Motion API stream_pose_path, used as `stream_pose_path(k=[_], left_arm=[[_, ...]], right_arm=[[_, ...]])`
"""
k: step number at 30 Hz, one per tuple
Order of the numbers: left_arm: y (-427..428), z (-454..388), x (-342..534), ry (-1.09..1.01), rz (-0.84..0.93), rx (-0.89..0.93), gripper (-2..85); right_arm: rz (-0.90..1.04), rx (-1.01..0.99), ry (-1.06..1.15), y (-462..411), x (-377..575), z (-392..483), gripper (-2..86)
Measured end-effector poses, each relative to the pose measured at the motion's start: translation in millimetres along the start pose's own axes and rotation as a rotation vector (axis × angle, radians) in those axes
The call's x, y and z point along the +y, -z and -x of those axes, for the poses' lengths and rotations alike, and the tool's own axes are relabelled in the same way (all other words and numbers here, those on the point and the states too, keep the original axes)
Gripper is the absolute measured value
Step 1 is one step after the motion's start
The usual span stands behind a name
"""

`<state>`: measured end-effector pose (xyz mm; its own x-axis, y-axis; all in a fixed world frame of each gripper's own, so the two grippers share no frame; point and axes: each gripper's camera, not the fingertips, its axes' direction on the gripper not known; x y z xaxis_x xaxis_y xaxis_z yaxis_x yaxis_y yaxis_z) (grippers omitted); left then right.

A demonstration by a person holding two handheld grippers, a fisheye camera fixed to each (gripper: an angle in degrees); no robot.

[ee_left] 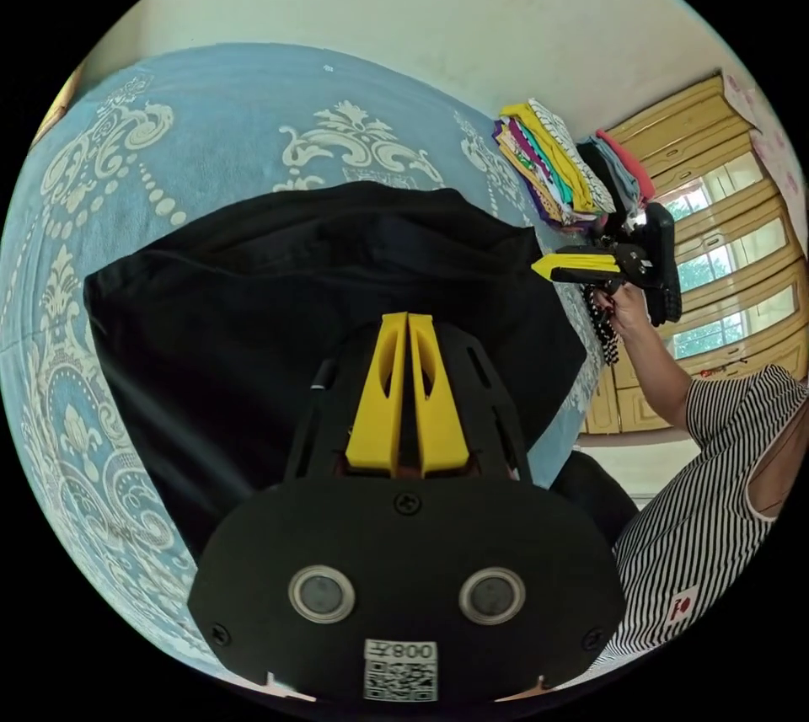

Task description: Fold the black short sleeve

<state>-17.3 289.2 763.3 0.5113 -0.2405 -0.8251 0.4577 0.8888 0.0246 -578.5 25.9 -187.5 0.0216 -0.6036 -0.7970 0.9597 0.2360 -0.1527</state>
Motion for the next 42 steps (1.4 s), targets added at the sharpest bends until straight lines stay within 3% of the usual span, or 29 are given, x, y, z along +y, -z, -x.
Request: stream_pose_path(k=[6,13,17,21,26,31,35,42], left_arm=[[-14.7,-6.1,-41.7,0.004,-0.045,-0.067,0.2],[-17.3,-4.9,-94.7,0.034,-0.085,-0.152,0.2],[-12.8,-22.6,-78.8,-0.016,-0.177,-0.097,0.2],[-24.9,-52.9,-56.2,-0.132,-0.138,-0.061,0.2],[-54.0,-73.3,-65.7,-0.180,-0.011,-0.140,0.2],[-49.5,-83.2,-98.7,-0.175,-0.062,-0.203,0.2],[-40.2,-85.1,-121.6,-0.158,-0.081,-0.333,0.2],[10.6,-74.7,-67.6,-0.111,-0.166,-0.348,0.2]], right_arm=[[0.044,-0.033,-0.002,-16.0,-18.1,-13.1,-0.3],[-0.068,-0.057,-0.143,-4.4,-53.5,-73.1,0.0],[-0.113,-0.007,-0.241,1.7,-46.4,-96.8,0.1],[-0.148,-0.072,-0.258,5.8,-33.6,-99.1,0.1],[-0.016,-0.112,-0.065,-13.9,-30.9,-53.6,0.1],[0.030,-0.137,0.005,-38.7,-60.5,-39.3,0.1],[-0.070,-0.080,-0.096,-32.8,-83.4,-63.8,0.1],[-0.118,-0.059,-0.182,-26.0,-58.1,-85.2,0.1]])
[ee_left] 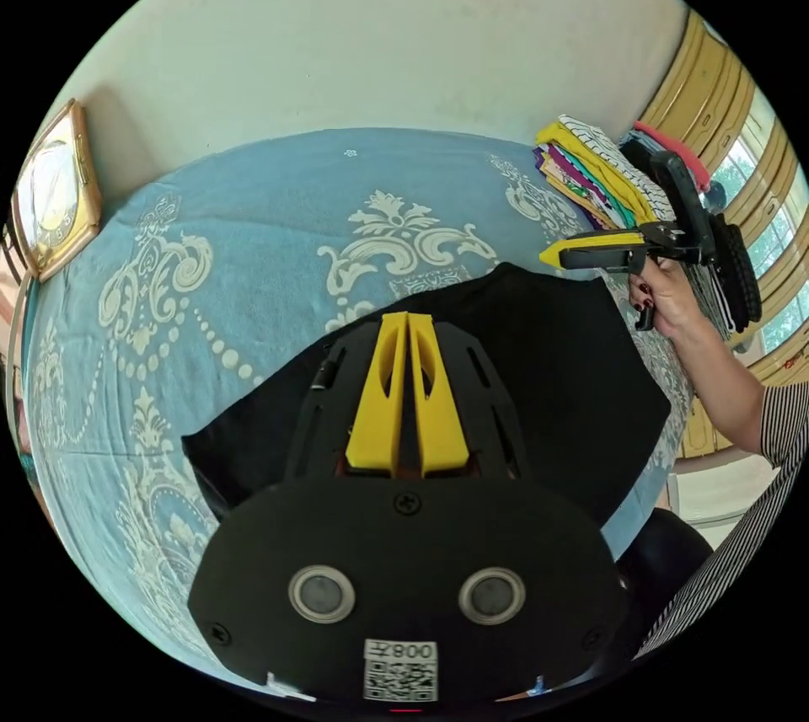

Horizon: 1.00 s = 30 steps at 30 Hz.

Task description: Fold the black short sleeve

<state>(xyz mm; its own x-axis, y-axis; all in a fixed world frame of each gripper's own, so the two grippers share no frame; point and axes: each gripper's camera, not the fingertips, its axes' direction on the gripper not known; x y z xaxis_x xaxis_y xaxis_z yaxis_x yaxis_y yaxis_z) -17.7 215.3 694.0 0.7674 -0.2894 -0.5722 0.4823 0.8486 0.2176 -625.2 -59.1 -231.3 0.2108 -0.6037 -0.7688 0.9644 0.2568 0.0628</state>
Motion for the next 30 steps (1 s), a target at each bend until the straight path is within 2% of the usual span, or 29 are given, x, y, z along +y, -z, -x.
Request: stream_pose_path(k=[4,7,10,16,18,20,22,23,30], left_arm=[[4.5,36.9,30.0,0.072,0.078,-0.088,0.1],[6.4,67.3,28.2,0.153,0.067,-0.030,0.1],[17.6,84.0,22.2,0.225,0.071,-0.056,0.1],[57.3,70.3,37.6,0.145,0.048,-0.108,0.2],[50.6,80.2,42.0,0.165,0.127,-0.133,0.2],[63.1,94.4,47.6,0.209,0.090,-0.112,0.2],[73.4,98.6,47.3,0.233,0.081,-0.125,0.2],[80.7,96.2,45.4,0.225,0.069,-0.139,0.2],[96.0,48.1,-1.3,0.049,0.003,-0.001,0.2]], right_arm=[[-0.005,0.041,-0.004,12.8,59.6,-1.4,0.1],[0.036,0.060,-0.048,2.0,90.5,-11.3,0.1],[0.037,0.004,-0.112,-9.0,106.2,-27.9,0.1],[-0.065,0.005,-0.139,10.1,130.9,-22.0,0.1],[-0.041,0.050,-0.138,4.1,135.5,-23.0,0.1],[0.061,0.084,-0.173,-19.0,140.4,-38.8,0.1],[0.031,0.040,-0.221,-15.0,147.8,-46.7,0.1],[0.045,0.078,-0.233,-15.8,153.1,-47.9,0.1],[-0.043,0.101,-0.203,-10.8,176.0,-24.4,0.1]])
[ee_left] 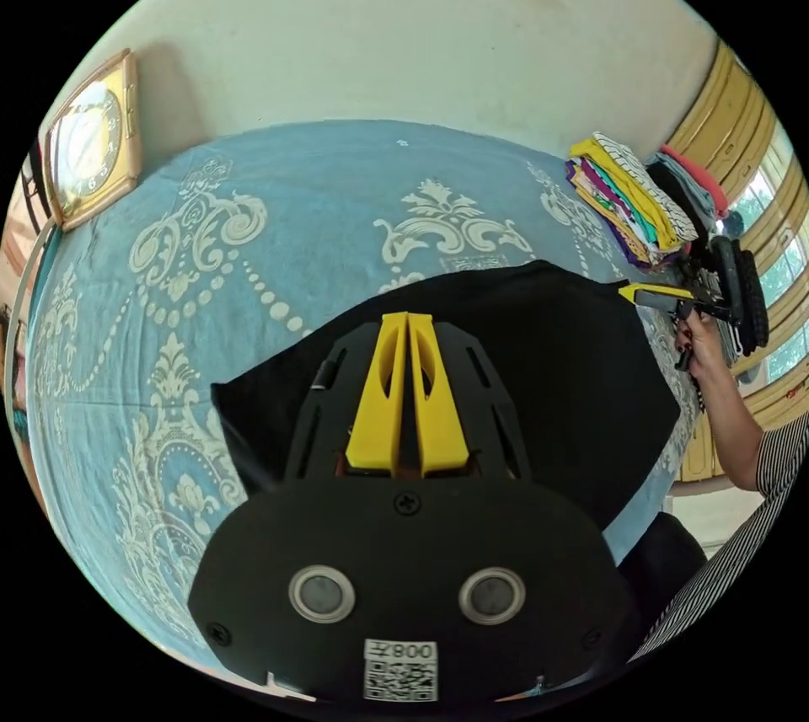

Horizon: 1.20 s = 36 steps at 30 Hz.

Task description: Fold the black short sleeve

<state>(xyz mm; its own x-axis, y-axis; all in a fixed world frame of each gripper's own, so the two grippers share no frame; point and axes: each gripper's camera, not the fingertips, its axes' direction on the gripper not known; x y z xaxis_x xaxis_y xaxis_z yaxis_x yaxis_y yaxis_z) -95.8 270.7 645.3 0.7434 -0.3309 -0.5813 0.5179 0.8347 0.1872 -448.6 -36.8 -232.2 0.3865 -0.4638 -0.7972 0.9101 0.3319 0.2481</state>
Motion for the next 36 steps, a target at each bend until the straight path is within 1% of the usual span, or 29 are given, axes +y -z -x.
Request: stream_pose_path(k=[2,4,6,7,8,10,12,14,17,18,21,23,24,26,27,29,31,32,34,36], left_arm=[[-12.8,-11.3,-18.6,-0.037,0.041,0.009,0.2],[-23.9,-11.7,-28.7,-0.048,0.101,-0.008,0.2],[-18.5,-10.5,-30.9,-0.071,0.078,-0.040,0.2],[-13.2,-7.6,-31.8,-0.076,0.083,-0.043,0.2],[-6.5,-3.0,-31.1,-0.072,0.081,-0.037,0.2],[3.8,5.6,-27.9,-0.064,0.068,-0.022,0.3],[14.2,16.2,-26.4,-0.043,0.065,0.001,0.3],[29.5,31.0,-25.3,-0.010,0.066,0.023,0.3],[70.1,49.3,-15.1,0.032,0.021,-0.043,0.3],[81.8,54.2,-10.9,0.039,0.007,-0.035,0.4],[149.0,85.6,26.6,0.095,-0.043,-0.017,0.5],[204.9,114.2,73.3,0.158,-0.055,-0.039,0.9],[218.2,121.7,86.3,0.179,-0.053,-0.044,1.1],[267.7,152.5,140.7,0.271,-0.064,-0.036,2.2],[277.3,160.8,153.5,0.301,-0.061,-0.021,2.6],[306.7,192.7,200.0,0.412,-0.056,0.068,5.4],[320.5,213.2,225.5,0.487,-0.060,0.147,7.1],[326.7,224.3,235.3,0.510,-0.062,0.212,8.1],[328.7,237.2,240.5,0.527,-0.025,0.270,8.8],[327.6,244.6,238.7,0.514,0.022,0.298,8.8]], right_arm=[[-0.035,-0.035,0.050,-0.5,-4.6,18.7,0.1],[-0.022,-0.081,0.104,-10.2,-13.3,34.1,0.1],[-0.007,-0.034,0.126,-20.5,-21.1,46.2,0.1],[-0.021,-0.059,0.131,-24.7,-24.0,51.3,0.1],[-0.023,-0.132,0.164,-29.4,-26.7,56.9,0.1],[-0.010,-0.168,0.189,-43.1,-31.5,64.0,0.2],[0.046,-0.121,0.193,-69.0,-36.7,67.1,0.2],[0.145,-0.096,0.182,-104.5,-36.6,61.5,0.1],[0.112,-0.190,0.108,-104.2,-23.7,39.1,0.1],[0.098,-0.199,0.097,-102.4,-19.5,35.0,0.1],[0.017,-0.191,0.085,-79.6,8.3,19.2,0.3],[-0.042,-0.209,0.067,-53.7,44.9,1.3,0.5],[-0.050,-0.220,0.058,-48.1,56.2,-3.9,0.5],[-0.049,-0.258,0.038,-32.2,107.0,-22.0,1.1],[-0.044,-0.260,0.028,-29.5,120.7,-26.6,1.2],[0.008,-0.313,-0.035,-25.0,173.2,-47.7,2.9],[0.040,-0.360,-0.112,-22.0,210.7,-66.6,4.7],[0.047,-0.372,-0.154,-17.3,233.3,-77.6,5.7],[0.032,-0.382,-0.213,-7.7,262.7,-92.7,6.6],[0.012,-0.436,-0.274,-2.1,286.8,-108.4,7.2]])
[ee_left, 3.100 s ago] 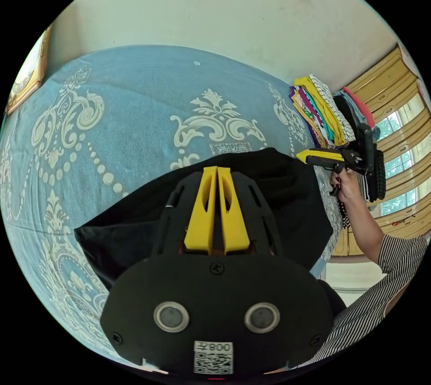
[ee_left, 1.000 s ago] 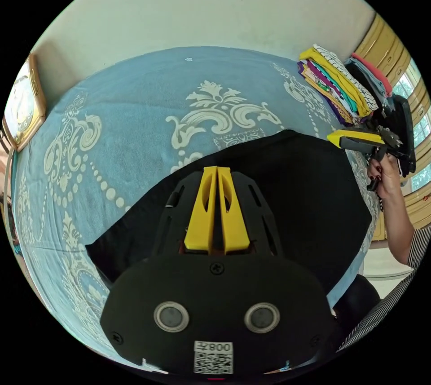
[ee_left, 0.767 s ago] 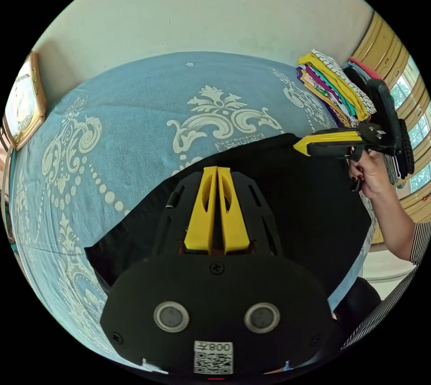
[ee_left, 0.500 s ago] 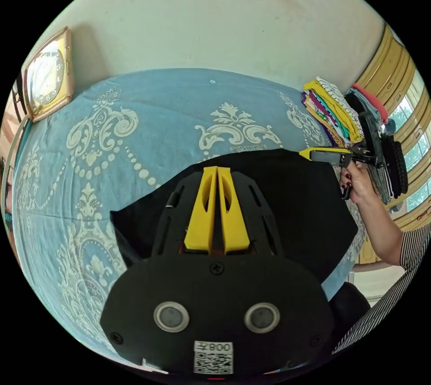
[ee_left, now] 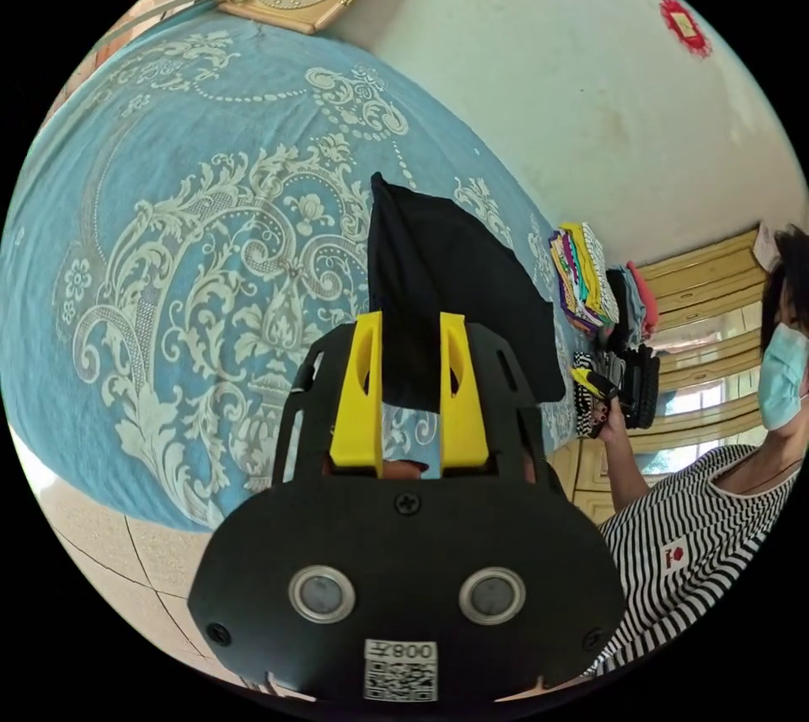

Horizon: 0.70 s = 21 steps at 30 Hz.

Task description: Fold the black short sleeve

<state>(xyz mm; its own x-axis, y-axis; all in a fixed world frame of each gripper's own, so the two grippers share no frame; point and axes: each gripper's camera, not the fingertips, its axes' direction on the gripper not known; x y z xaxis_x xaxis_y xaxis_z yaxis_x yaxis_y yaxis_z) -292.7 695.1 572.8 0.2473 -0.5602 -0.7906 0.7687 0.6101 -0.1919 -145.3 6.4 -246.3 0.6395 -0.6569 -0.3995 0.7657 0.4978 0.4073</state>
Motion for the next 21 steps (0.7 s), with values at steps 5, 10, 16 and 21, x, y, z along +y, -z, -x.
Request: stream_pose_path(k=[5,10,16,21], left_arm=[[12.8,-2.3,-12.7,-0.024,0.113,-0.087,4.1],[34.4,2.4,-17.4,-0.029,0.150,-0.100,0.8],[67.4,4.3,-22.4,-0.052,0.178,-0.092,0.2],[111.2,10.5,-17.4,-0.056,0.142,-0.016,0.1]], right_arm=[[-0.008,0.003,-0.089,14.4,39.7,-33.6,8.0],[0.040,-0.063,-0.117,1.5,56.0,-56.9,8.5],[0.082,-0.056,-0.136,-13.1,67.8,-77.2,5.4],[0.095,-0.036,-0.071,-4.0,80.2,-73.4,1.4]])
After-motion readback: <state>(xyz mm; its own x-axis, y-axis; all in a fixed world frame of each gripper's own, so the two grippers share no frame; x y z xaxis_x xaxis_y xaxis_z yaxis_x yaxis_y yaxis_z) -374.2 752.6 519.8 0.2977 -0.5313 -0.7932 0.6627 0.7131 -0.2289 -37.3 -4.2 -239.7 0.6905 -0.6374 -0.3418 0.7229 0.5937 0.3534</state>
